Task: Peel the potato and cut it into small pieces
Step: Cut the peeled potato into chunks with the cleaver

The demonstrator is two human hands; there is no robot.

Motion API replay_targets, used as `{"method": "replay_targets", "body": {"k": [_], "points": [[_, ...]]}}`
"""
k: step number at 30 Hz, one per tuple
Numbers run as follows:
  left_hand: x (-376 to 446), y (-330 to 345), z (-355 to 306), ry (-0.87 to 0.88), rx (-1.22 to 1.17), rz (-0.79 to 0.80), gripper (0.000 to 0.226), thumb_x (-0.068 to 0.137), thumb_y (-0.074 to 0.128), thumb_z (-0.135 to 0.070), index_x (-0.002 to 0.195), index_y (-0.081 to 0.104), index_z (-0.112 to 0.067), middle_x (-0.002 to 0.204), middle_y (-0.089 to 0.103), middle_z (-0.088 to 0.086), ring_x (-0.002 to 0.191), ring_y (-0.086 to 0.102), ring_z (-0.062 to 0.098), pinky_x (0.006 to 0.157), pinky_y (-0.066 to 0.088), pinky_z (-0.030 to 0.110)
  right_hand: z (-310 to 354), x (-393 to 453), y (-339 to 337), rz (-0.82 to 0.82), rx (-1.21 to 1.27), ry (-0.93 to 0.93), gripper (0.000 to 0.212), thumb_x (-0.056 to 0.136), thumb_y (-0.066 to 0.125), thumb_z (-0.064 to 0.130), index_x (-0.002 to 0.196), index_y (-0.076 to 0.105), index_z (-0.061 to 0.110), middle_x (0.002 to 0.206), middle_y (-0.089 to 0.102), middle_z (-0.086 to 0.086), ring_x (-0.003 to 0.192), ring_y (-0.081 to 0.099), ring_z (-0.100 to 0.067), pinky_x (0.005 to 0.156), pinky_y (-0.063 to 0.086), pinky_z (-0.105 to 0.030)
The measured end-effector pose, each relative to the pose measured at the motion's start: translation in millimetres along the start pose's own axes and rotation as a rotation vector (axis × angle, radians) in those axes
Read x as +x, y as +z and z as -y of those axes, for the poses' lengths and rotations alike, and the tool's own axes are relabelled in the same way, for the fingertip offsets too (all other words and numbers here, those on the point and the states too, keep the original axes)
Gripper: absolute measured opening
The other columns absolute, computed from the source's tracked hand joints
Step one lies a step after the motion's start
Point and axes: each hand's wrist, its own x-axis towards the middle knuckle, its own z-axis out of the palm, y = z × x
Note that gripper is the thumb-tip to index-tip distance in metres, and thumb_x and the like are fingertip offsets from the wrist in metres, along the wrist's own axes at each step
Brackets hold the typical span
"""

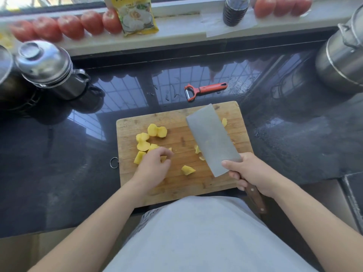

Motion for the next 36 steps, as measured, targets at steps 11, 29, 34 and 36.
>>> {"method": "replay_targets", "body": {"k": [11, 29, 34, 36], "points": [[0, 54, -3, -0.076, -0.022, 0.001, 0.013, 0.094, 0.074, -0.031, 0.089, 0.067, -0.021, 0.079, 0.075, -0.004, 0.078, 0.073, 0.020, 0.075, 0.060, 0.038, -21, -14, 26, -0.321, -0.561, -0.071, 0.034, 0.095, 0.051, 0.026, 0.065, 0.048, 0.012, 0.059, 0.055, -0.008, 0.054, 0.052, -0.027, 0.052, 0.044, -0.036], [-3, 86, -6, -0.315, -0.610, -0.017, 0.014, 0.103, 0.059, -0.007, 0.090, 0.055, -0.005, 0.085, 0.076, 0.022, 0.079, 0.078, 0.035, 0.067, 0.065, 0.040, -58, -12, 49, -0.230, -1.071, -0.124, 0.020, 0.100, 0.041, 0.028, 0.082, 0.046, 0.020, 0.088, 0.067, -0.012, 0.085, 0.063, -0.041, 0.066, 0.043, -0.040], [-3, 87, -9, -0.385, -0.771, 0.047, 0.017, 0.106, 0.055, -0.007, 0.090, 0.049, -0.007, 0.088, 0.073, 0.027, 0.080, 0.076, 0.037, 0.066, 0.064, 0.039, -62, -13, 49, -0.238, -1.094, -0.125, 0.023, 0.102, 0.039, 0.031, 0.086, 0.049, 0.018, 0.088, 0.068, -0.010, 0.087, 0.064, -0.040, 0.063, 0.037, -0.038], [-4, 87, -9, -0.383, -0.762, 0.063, 0.017, 0.107, 0.054, -0.007, 0.090, 0.049, -0.008, 0.088, 0.072, 0.027, 0.076, 0.074, 0.035, 0.061, 0.062, 0.035, -61, -14, 49, -0.242, -1.111, -0.113, 0.026, 0.102, 0.038, 0.031, 0.088, 0.054, 0.016, 0.090, 0.068, -0.010, 0.088, 0.064, -0.039, 0.063, 0.036, -0.037]]}}
